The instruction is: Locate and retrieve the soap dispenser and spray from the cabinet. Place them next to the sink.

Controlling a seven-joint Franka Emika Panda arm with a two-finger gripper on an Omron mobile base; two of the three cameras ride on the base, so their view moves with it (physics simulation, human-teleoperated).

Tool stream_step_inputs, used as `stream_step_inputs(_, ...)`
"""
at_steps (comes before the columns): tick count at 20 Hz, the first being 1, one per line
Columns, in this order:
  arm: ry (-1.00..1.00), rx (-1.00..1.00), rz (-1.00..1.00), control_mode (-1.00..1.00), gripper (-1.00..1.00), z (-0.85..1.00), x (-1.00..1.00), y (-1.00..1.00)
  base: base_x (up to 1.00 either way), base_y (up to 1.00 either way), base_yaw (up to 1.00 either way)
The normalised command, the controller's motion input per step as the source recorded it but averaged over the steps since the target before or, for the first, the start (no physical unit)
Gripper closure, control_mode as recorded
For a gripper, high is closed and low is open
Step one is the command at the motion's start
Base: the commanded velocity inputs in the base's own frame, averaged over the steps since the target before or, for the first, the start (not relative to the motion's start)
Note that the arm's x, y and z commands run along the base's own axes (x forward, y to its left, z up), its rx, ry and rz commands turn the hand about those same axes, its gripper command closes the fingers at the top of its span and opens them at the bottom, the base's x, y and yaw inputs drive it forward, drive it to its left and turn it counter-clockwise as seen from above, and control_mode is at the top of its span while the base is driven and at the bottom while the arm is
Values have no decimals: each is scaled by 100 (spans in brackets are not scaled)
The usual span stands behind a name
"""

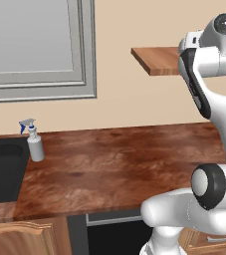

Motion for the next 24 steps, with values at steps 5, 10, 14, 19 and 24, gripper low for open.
stream_step_inputs(5,1,0,4,-100,-100,0,47,-8,0,0,0)
stream_step_inputs(10,2,0,2,-100,-100,0,43,-22,0,0,0)
stream_step_inputs(14,3,0,0,-100,-100,0,30,-31,0,0,0)
stream_step_inputs(19,4,0,0,-100,-100,0,29,-25,0,0,0)
stream_step_inputs(24,0,0,0,-100,-100,-4,18,-2,0,0,0)
